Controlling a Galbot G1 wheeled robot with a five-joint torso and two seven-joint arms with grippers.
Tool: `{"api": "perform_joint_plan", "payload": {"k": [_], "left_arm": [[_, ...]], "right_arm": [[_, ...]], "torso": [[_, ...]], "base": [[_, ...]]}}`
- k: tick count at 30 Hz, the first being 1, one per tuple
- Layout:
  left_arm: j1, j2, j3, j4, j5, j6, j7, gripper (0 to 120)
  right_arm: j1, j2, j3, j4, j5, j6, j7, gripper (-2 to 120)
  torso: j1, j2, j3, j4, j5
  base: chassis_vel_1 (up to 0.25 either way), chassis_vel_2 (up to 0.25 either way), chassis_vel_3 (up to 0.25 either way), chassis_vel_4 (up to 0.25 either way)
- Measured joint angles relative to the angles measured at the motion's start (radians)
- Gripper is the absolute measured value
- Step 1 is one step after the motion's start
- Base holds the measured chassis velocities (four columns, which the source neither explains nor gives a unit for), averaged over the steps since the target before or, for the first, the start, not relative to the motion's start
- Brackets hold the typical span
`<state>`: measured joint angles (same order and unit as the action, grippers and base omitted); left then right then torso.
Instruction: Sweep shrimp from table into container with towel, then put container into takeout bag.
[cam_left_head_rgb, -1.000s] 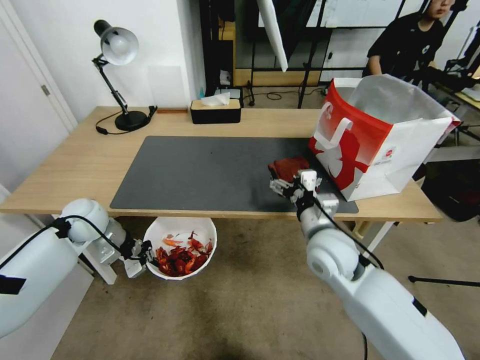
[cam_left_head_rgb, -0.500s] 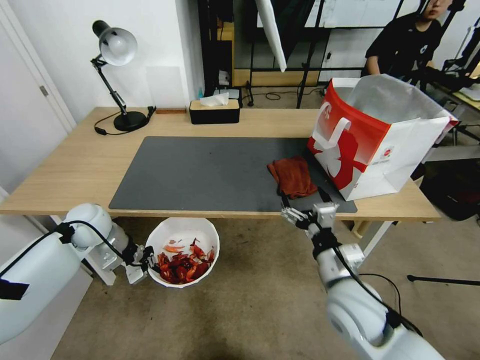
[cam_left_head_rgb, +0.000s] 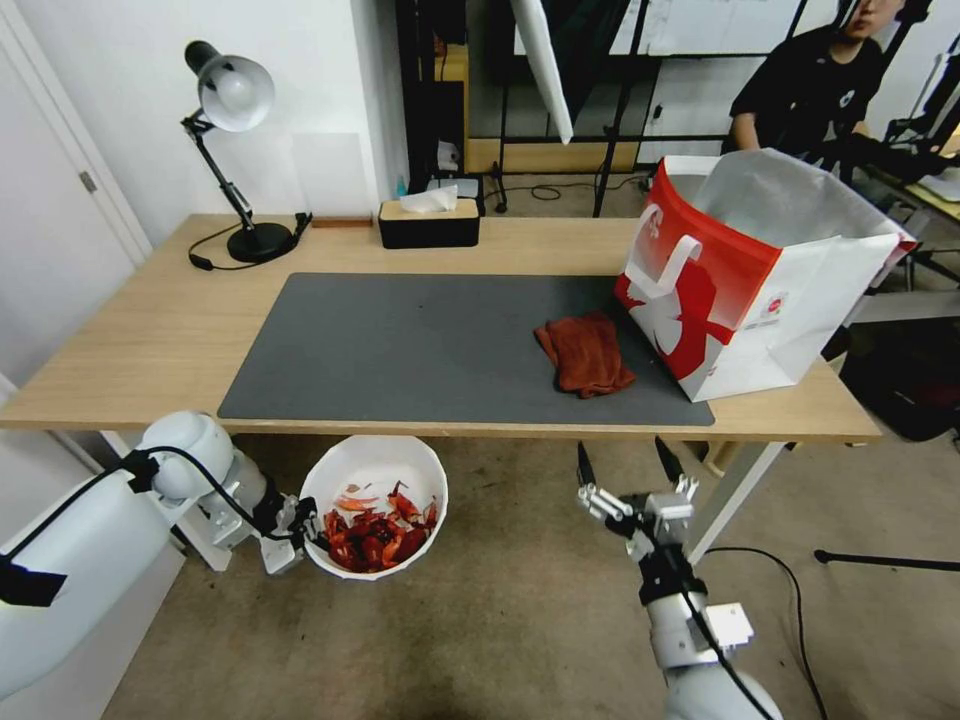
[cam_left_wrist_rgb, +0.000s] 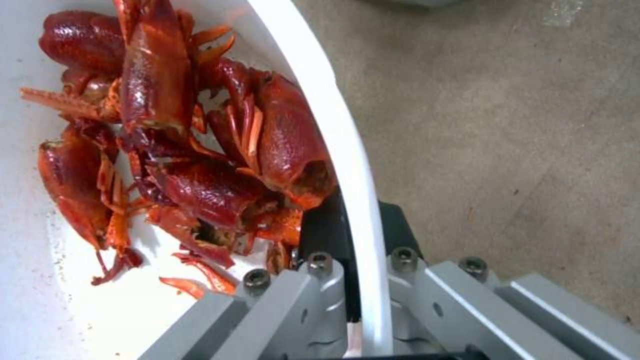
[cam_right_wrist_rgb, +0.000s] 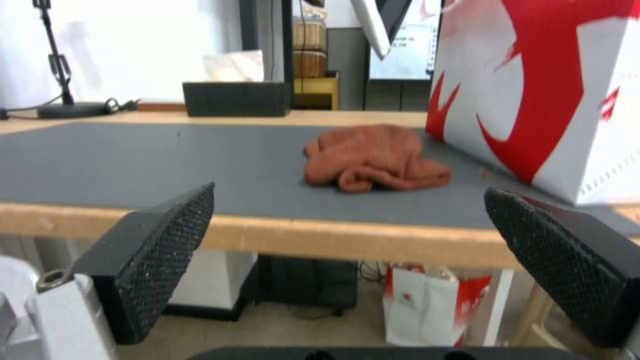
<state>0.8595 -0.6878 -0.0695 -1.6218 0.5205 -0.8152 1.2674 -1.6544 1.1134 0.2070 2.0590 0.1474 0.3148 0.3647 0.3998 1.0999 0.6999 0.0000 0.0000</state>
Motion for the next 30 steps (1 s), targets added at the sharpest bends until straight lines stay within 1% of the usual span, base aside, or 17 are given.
{"api": "perform_joint_plan", "payload": {"k": [3, 4, 7, 9, 11, 13, 15, 17, 18, 19, 21, 23, 24, 27, 28, 30], "left_arm": [[0.023, 0.003, -0.004, -0.033, 0.019, -0.007, -0.008, 0], [0.023, 0.003, -0.004, -0.033, 0.019, -0.007, -0.008, 0], [0.057, 0.007, -0.006, -0.094, 0.028, -0.007, -0.016, 0], [0.061, 0.008, -0.006, -0.101, 0.028, -0.007, -0.017, 0], [0.107, 0.027, -0.015, -0.168, 0.040, -0.008, -0.022, 0], [0.118, 0.031, -0.019, -0.182, 0.042, -0.008, -0.023, 0], [0.163, 0.045, -0.038, -0.235, 0.046, -0.008, -0.032, 0], [0.171, 0.047, -0.042, -0.245, 0.045, -0.008, -0.035, 0], [0.185, 0.053, -0.055, -0.271, 0.029, -0.008, -0.040, 0], [0.185, 0.053, -0.055, -0.271, 0.029, -0.008, -0.040, 0], [0.189, 0.063, -0.073, -0.299, 0.000, -0.008, -0.048, 0], [0.197, 0.087, -0.107, -0.339, -0.036, -0.008, -0.057, 0], [0.197, 0.087, -0.107, -0.339, -0.036, -0.008, -0.057, 0], [0.236, 0.134, -0.159, -0.397, -0.101, 0.004, -0.060, 0], [0.236, 0.134, -0.159, -0.397, -0.101, 0.004, -0.060, 0], [0.260, 0.159, -0.182, -0.420, -0.134, 0.016, -0.060, 0]], "right_arm": [[-0.027, 0.007, 0.002, -0.004, -0.007, 0.013, -0.013, 100], [-0.027, 0.007, 0.002, -0.004, -0.007, 0.013, -0.013, 100], [-0.053, 0.018, 0.002, -0.006, -0.022, 0.027, -0.024, 100], [-0.055, 0.019, 0.002, -0.006, -0.023, 0.028, -0.025, 100], [-0.075, 0.022, 0.008, -0.009, -0.031, 0.043, -0.034, 100], [-0.078, 0.022, 0.010, -0.010, -0.032, 0.045, -0.036, 100], [-0.091, 0.022, 0.019, -0.011, -0.032, 0.059, -0.050, 100], [-0.093, 0.022, 0.020, -0.012, -0.032, 0.061, -0.052, 100], [-0.100, 0.024, 0.025, -0.012, -0.030, 0.071, -0.062, 100], [-0.100, 0.024, 0.025, -0.012, -0.030, 0.071, -0.062, 100], [-0.109, 0.026, 0.030, -0.012, -0.026, 0.085, -0.075, 100], [-0.120, 0.028, 0.040, -0.012, -0.018, 0.102, -0.092, 100], [-0.120, 0.028, 0.040, -0.012, -0.018, 0.102, -0.092, 100], [-0.130, 0.028, 0.057, -0.008, -0.009, 0.119, -0.104, 100], [-0.130, 0.028, 0.057, -0.008, -0.009, 0.119, -0.104, 100], [-0.132, 0.028, 0.062, -0.008, -0.003, 0.124, -0.109, 100]], "torso": [[0.000, 0.000, 0.000, 0.0001, 0.0000], [0.000, 0.000, 0.000, 0.0001, 0.0000], [0.000, 0.000, 0.000, -0.0002, 0.0000], [0.000, 0.000, 0.000, -0.0003, -0.0001], [0.000, 0.000, 0.000, 0.0000, 0.0001], [0.000, 0.000, 0.000, 0.0000, 0.0001], [0.000, 0.000, 0.000, 0.0002, 0.0000], [0.000, 0.000, 0.000, 0.0001, 0.0000], [0.000, 0.000, 0.000, 0.0001, -0.0001], [0.000, 0.000, 0.000, 0.0001, -0.0001], [0.000, 0.000, 0.000, -0.0001, -0.0001], [0.000, 0.000, 0.000, -0.0003, 0.0000], [0.000, 0.000, 0.000, -0.0003, 0.0000], [0.000, 0.000, 0.000, 0.0000, 0.0000], [0.000, 0.000, 0.000, 0.0000, 0.0000], [0.000, 0.000, 0.000, 0.0002, 0.0000]], "base": [[0.000, 0.000, 0.000, 0.000], [0.000, 0.000, 0.000, 0.000], [0.000, 0.000, 0.000, 0.000], [0.000, 0.000, 0.000, 0.000], [0.000, 0.000, 0.000, 0.000], [0.000, 0.000, 0.000, 0.000], [0.000, 0.000, 0.000, 0.000], [0.000, 0.000, 0.000, 0.000], [0.000, 0.000, 0.000, 0.000], [0.000, 0.000, 0.000, 0.000], [0.000, 0.000, 0.000, 0.000], [0.000, 0.000, 0.000, 0.000], [0.000, 0.000, 0.000, 0.000], [0.000, 0.000, 0.000, 0.000], [0.000, 0.000, 0.000, 0.000], [0.000, 0.000, 0.000, 0.000]]}}
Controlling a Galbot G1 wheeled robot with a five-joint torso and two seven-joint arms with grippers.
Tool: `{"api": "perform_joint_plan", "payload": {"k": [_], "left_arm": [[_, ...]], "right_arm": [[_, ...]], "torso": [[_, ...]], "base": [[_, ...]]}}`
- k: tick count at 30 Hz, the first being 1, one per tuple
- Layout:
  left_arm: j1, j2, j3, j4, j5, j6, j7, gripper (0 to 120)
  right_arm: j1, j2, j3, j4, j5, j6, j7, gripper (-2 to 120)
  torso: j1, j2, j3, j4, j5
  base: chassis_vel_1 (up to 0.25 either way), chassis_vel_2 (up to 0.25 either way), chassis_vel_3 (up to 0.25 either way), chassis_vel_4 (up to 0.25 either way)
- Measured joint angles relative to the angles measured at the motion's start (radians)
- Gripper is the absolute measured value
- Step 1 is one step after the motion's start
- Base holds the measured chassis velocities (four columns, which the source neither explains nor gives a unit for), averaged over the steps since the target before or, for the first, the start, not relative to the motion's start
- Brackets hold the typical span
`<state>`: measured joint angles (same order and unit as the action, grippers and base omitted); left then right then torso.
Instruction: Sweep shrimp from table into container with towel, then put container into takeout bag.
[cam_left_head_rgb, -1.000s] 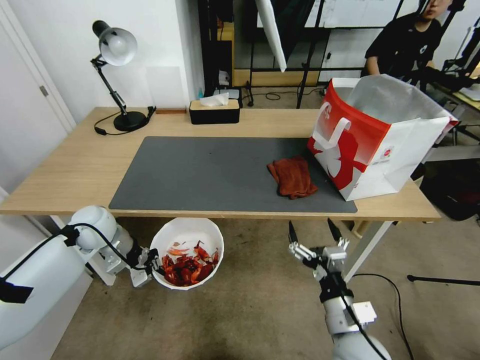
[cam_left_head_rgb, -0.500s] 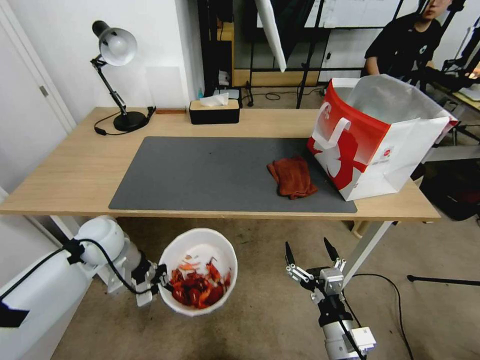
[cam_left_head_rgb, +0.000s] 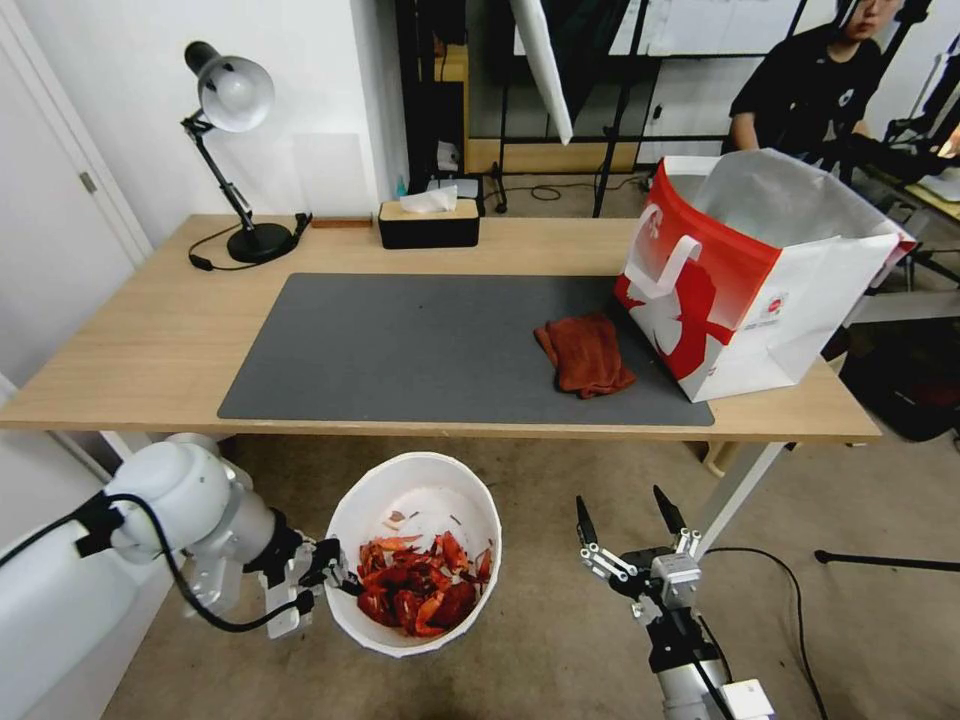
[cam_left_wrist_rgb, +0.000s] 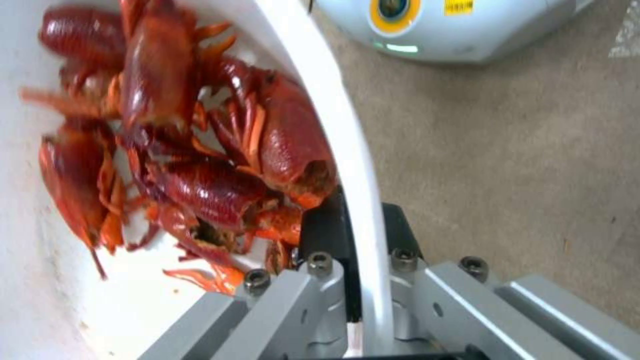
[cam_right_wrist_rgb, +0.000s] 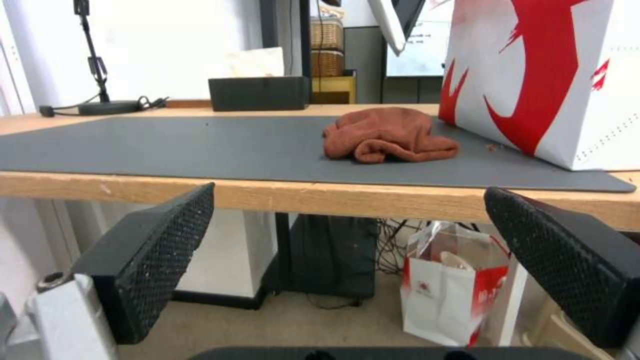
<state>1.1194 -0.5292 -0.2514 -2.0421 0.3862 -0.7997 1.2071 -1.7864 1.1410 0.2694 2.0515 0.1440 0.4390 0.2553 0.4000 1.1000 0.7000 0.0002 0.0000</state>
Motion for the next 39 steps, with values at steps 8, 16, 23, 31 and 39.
{"api": "perform_joint_plan", "payload": {"k": [8, 16, 23, 31, 39], "left_arm": [[-0.040, 0.094, -0.038, -0.006, -0.270, 0.131, -0.016, 0], [-0.190, 0.123, -0.004, 0.030, -0.487, 0.230, -0.051, 0], [-0.361, 0.122, 0.062, 0.094, -0.588, 0.291, -0.061, 0], [-0.529, 0.071, 0.205, 0.234, -0.660, 0.339, -0.072, 0], [-0.764, -0.037, 0.372, 0.370, -0.641, 0.346, -0.071, 0]], "right_arm": [[0.001, 0.006, -0.007, -0.004, 0.007, 0.008, -0.016, 100], [0.007, 0.008, -0.017, -0.001, 0.001, 0.003, -0.015, 100], [0.007, 0.007, -0.019, 0.006, -0.002, -0.002, -0.015, 100], [0.012, 0.009, -0.023, 0.004, -0.006, -0.003, -0.015, 100], [0.017, 0.009, -0.019, 0.004, -0.006, -0.005, -0.015, 100]], "torso": [[0.000, 0.000, 0.000, 0.0000, 0.0000], [0.000, 0.000, 0.000, 0.0000, 0.0000], [0.000, 0.000, 0.000, -0.0005, -0.0001], [0.000, 0.000, 0.000, -0.0002, -0.0004], [0.000, 0.000, 0.000, -0.0003, 0.0000]], "base": [[0.000, 0.000, 0.000, 0.000], [0.000, 0.000, 0.000, 0.000], [0.000, 0.000, 0.000, 0.000], [0.000, 0.000, 0.000, 0.000], [0.000, 0.000, 0.000, 0.000]]}}
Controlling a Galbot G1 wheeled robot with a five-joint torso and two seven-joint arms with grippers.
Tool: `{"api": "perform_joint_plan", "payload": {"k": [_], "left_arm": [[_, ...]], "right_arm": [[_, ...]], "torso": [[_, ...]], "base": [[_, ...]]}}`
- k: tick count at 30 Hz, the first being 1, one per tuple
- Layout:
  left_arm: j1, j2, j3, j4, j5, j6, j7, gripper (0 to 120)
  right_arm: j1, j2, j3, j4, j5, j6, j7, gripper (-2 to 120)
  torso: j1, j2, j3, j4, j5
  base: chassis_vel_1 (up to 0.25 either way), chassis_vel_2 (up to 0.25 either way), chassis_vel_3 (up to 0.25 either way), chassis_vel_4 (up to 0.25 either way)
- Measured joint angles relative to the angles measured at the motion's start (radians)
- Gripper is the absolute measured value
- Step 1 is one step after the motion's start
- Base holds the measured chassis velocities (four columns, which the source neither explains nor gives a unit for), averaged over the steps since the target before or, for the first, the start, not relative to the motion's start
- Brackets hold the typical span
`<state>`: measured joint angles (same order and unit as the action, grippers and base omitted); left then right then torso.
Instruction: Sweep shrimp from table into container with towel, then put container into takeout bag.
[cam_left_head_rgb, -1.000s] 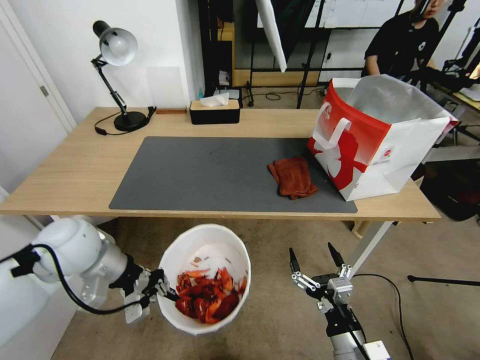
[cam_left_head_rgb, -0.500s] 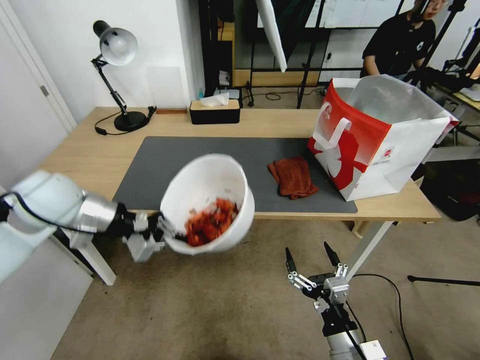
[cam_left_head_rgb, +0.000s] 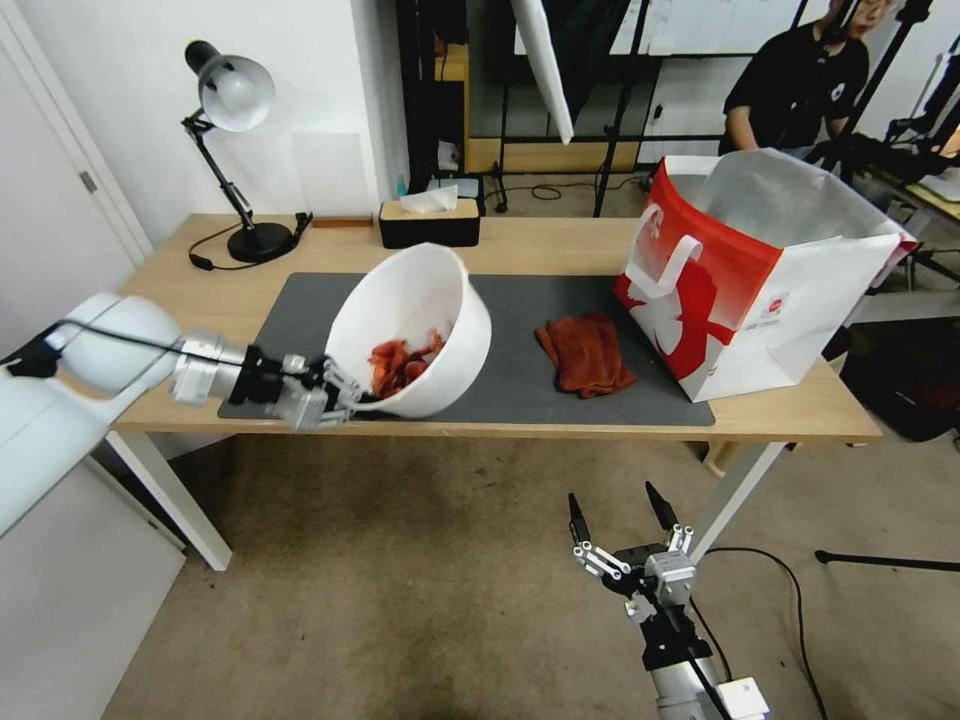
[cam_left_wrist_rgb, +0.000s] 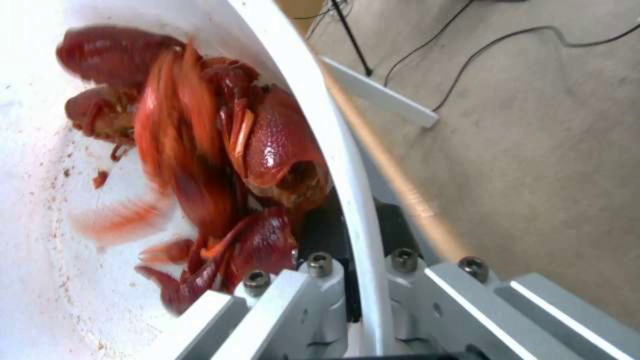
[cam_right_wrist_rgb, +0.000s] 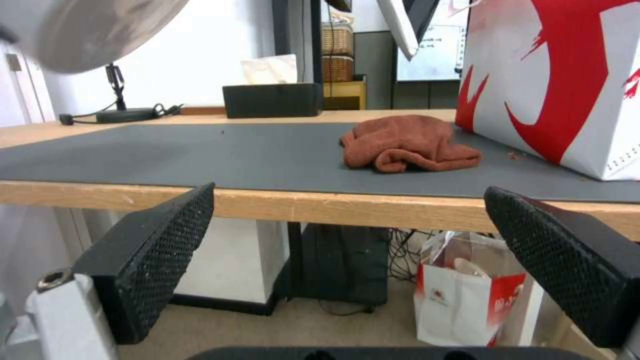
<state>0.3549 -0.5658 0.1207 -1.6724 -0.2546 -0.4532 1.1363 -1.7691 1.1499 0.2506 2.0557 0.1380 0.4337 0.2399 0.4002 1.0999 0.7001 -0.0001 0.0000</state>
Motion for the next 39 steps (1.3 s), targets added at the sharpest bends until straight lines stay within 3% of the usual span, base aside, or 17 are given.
{"api": "perform_joint_plan", "payload": {"k": [4, 6, 7, 9, 10, 12, 16, 18, 19, 21, 22, 24, 25, 28, 33, 37, 39], "left_arm": [[-0.081, -0.038, 0.048, 0.040, 0.006, 0.001, 0.003, 0], [-0.177, -0.089, 0.113, 0.086, 0.018, 0.001, 0.008, 0], [-0.177, -0.089, 0.113, 0.086, 0.018, 0.001, 0.008, 0], [-0.262, -0.140, 0.192, 0.129, 0.019, 0.002, 0.008, 0], [-0.262, -0.140, 0.192, 0.129, 0.019, 0.002, 0.008, 0], [-0.343, -0.203, 0.273, 0.183, 0.029, 0.003, 0.008, 0], [-0.399, -0.257, 0.316, 0.235, 0.045, 0.001, 0.009, 0], [-0.486, -0.346, 0.364, 0.327, 0.069, -0.011, 0.017, 0], [-0.486, -0.346, 0.364, 0.327, 0.069, -0.011, 0.017, 0], [-0.540, -0.411, 0.386, 0.386, 0.076, -0.015, 0.021, 0], [-0.540, -0.411, 0.386, 0.386, 0.076, -0.015, 0.021, 0], [-0.605, -0.504, 0.403, 0.467, 0.092, -0.032, 0.025, 0], [-0.605, -0.504, 0.403, 0.467, 0.092, -0.032, 0.025, 0], [-0.663, -0.590, 0.421, 0.541, 0.108, -0.045, 0.026, 0], [-0.694, -0.641, 0.426, 0.593, 0.113, -0.052, 0.021, 0], [-0.737, -0.711, 0.422, 0.676, 0.128, -0.067, 0.007, 0], [-0.740, -0.718, 0.421, 0.683, 0.131, -0.068, 0.006, 0]], "right_arm": [[0.004, 0.000, 0.000, 0.000, 0.001, -0.001, 0.000, 100], [0.009, 0.000, 0.000, -0.004, 0.003, -0.002, -0.002, 100], [0.009, 0.000, 0.000, -0.004, 0.003, -0.002, -0.002, 100], [0.012, 0.002, 0.001, -0.009, 0.003, -0.002, -0.005, 100], [0.012, 0.002, 0.001, -0.009, 0.003, -0.002, -0.005, 100], [0.012, 0.006, 0.002, -0.013, 0.003, 0.001, -0.006, 100], [0.010, 0.010, 0.005, -0.016, 0.000, 0.004, -0.008, 100], [0.006, 0.018, 0.009, -0.017, -0.002, 0.009, -0.010, 100], [0.006, 0.018, 0.009, -0.017, -0.002, 0.009, -0.010, 100], [0.008, 0.021, 0.008, -0.018, -0.004, 0.010, -0.012, 100], [0.008, 0.021, 0.008, -0.018, -0.004, 0.010, -0.012, 100], [0.012, 0.027, 0.006, -0.019, -0.005, 0.011, -0.014, 100], [0.012, 0.027, 0.006, -0.019, -0.005, 0.011, -0.014, 100], [0.015, 0.028, 0.005, -0.019, -0.006, 0.013, -0.016, 100], [0.017, 0.029, 0.005, -0.021, -0.006, 0.014, -0.018, 100], [0.020, 0.029, 0.006, -0.024, -0.005, 0.016, -0.019, 100], [0.020, 0.029, 0.006, -0.024, -0.005, 0.016, -0.019, 100]], "torso": [[0.000, 0.000, 0.000, 0.0002, 0.0001], [0.000, 0.000, 0.000, 0.0004, 0.0001], [0.000, 0.000, 0.000, 0.0004, 0.0001], [0.000, 0.000, 0.000, -0.0001, 0.0005], [0.000, 0.000, 0.000, -0.0001, 0.0005], [0.000, 0.000, 0.000, -0.0001, 0.0002], [0.000, 0.000, 0.000, 0.0000, 0.0001], [0.000, 0.000, 0.000, -0.0002, 0.0003], [0.000, 0.000, 0.000, -0.0002, 0.0003], [0.000, 0.000, 0.000, -0.0001, 0.0002], [0.000, 0.000, 0.000, -0.0001, 0.0002], [0.000, 0.000, 0.000, 0.0001, 0.0003], [0.000, 0.000, 0.000, 0.0001, 0.0003], [0.000, 0.000, 0.000, -0.0004, 0.0006], [0.000, 0.000, 0.000, 0.0001, 0.0002], [0.000, 0.000, 0.000, 0.0003, 0.0001], [0.000, 0.000, 0.000, 0.0003, 0.0001]], "base": [[0.000, 0.000, 0.000, 0.000], [0.000, 0.000, 0.000, 0.000], [0.000, 0.000, 0.000, 0.000], [0.000, 0.000, 0.000, 0.000], [0.000, 0.000, 0.000, 0.000], [0.000, 0.000, 0.000, 0.000], [0.000, 0.000, 0.000, 0.000], [0.000, 0.000, 0.000, 0.000], [0.000, 0.000, 0.000, 0.000], [0.000, 0.000, 0.000, 0.000], [0.000, 0.000, 0.000, 0.000], [0.000, 0.000, 0.000, 0.000], [0.000, 0.000, 0.000, 0.000], [0.000, 0.000, 0.000, 0.000], [0.000, 0.000, 0.000, 0.000], [0.000, 0.000, 0.000, 0.000], [0.000, 0.000, 0.000, 0.000]]}}
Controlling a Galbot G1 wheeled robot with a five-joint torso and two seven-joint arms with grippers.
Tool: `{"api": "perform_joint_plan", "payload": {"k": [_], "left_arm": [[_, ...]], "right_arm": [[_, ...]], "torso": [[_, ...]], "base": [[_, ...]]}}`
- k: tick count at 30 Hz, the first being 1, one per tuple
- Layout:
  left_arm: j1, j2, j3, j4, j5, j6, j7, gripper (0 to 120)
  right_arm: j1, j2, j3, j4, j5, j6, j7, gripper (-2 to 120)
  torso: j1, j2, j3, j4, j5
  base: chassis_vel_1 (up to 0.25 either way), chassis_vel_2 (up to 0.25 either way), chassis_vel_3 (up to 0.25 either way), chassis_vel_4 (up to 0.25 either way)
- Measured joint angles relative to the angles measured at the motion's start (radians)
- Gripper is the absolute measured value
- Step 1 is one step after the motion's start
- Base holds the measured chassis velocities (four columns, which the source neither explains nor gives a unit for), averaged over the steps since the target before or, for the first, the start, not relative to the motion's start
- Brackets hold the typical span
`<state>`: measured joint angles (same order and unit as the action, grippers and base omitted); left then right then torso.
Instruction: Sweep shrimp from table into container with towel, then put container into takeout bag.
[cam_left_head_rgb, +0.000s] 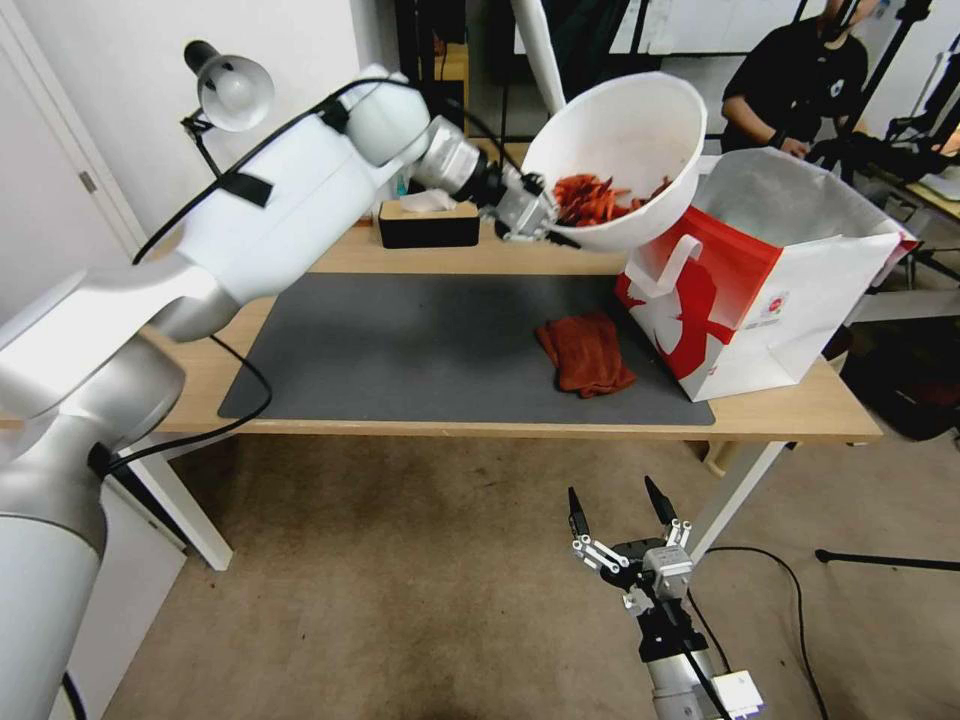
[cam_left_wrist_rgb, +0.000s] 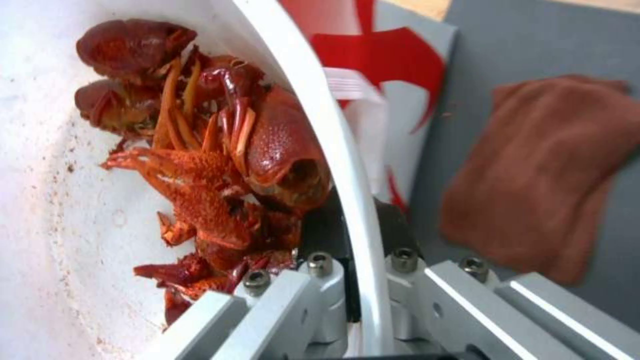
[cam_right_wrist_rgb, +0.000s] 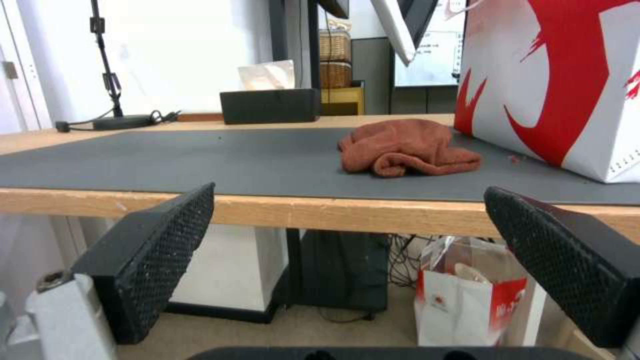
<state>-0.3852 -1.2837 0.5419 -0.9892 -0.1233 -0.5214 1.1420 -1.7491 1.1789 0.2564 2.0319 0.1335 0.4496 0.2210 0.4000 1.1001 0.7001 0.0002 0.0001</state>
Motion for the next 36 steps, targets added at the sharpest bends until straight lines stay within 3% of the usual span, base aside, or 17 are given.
{"api": "perform_joint_plan", "payload": {"k": [2, 4, 6, 7, 10, 12, 14, 20, 36], "left_arm": [[-0.021, -0.049, -0.008, 0.045, 0.018, -0.006, -0.009, 0], [-0.027, -0.068, -0.009, 0.059, 0.022, -0.007, -0.013, 0], [-0.052, -0.152, -0.022, 0.129, 0.041, -0.023, -0.026, 0], [-0.052, -0.152, -0.022, 0.129, 0.041, -0.023, -0.026, 0], [-0.073, -0.242, -0.047, 0.199, 0.082, -0.051, -0.033, 0], [-0.075, -0.254, -0.051, 0.209, 0.087, -0.055, -0.035, 0], [-0.086, -0.298, -0.058, 0.243, 0.102, -0.065, -0.043, 0], [-0.104, -0.333, -0.066, 0.306, 0.121, -0.083, -0.066, 0], [-0.114, -0.327, -0.043, 0.365, 0.141, -0.088, -0.123, 0]], "right_arm": [[0.001, 0.001, 0.000, -0.001, 0.001, 0.000, -0.001, 100], [0.002, 0.001, 0.000, -0.002, 0.001, 0.001, -0.001, 100], [0.002, 0.003, 0.001, -0.002, 0.002, 0.001, -0.001, 100], [0.002, 0.003, 0.001, -0.002, 0.002, 0.001, -0.001, 100], [0.000, 0.003, 0.003, -0.004, 0.004, 0.005, -0.004, 100], [-0.001, 0.003, 0.004, -0.004, 0.004, 0.005, -0.004, 100], [-0.002, 0.002, 0.007, -0.007, 0.008, 0.008, -0.005, 100], [0.000, 0.000, 0.008, -0.013, 0.014, 0.012, -0.008, 100], [0.007, -0.007, 0.014, -0.029, 0.033, 0.026, -0.017, 100]], "torso": [[0.000, 0.000, 0.000, -0.0001, 0.0000], [0.000, 0.000, 0.000, 0.0000, 0.0001], [0.000, 0.000, 0.000, -0.0002, 0.0001], [0.000, 0.000, 0.000, -0.0002, 0.0001], [0.000, 0.000, 0.000, -0.0007, 0.0004], [0.000, 0.000, 0.000, -0.0008, 0.0004], [0.000, 0.000, 0.000, -0.0005, 0.0002], [0.000, 0.000, 0.000, -0.0006, 0.0000], [0.000, 0.000, 0.000, -0.0001, -0.0002]], "base": [[0.000, 0.000, 0.000, 0.000], [0.000, 0.000, 0.000, 0.000], [0.000, 0.000, 0.000, 0.000], [0.000, 0.000, 0.000, 0.000], [0.000, 0.000, 0.000, 0.000], [0.000, 0.000, 0.000, 0.000], [0.000, 0.000, 0.000, 0.000], [0.000, 0.000, 0.000, 0.000], [0.000, 0.000, 0.000, 0.000]]}}
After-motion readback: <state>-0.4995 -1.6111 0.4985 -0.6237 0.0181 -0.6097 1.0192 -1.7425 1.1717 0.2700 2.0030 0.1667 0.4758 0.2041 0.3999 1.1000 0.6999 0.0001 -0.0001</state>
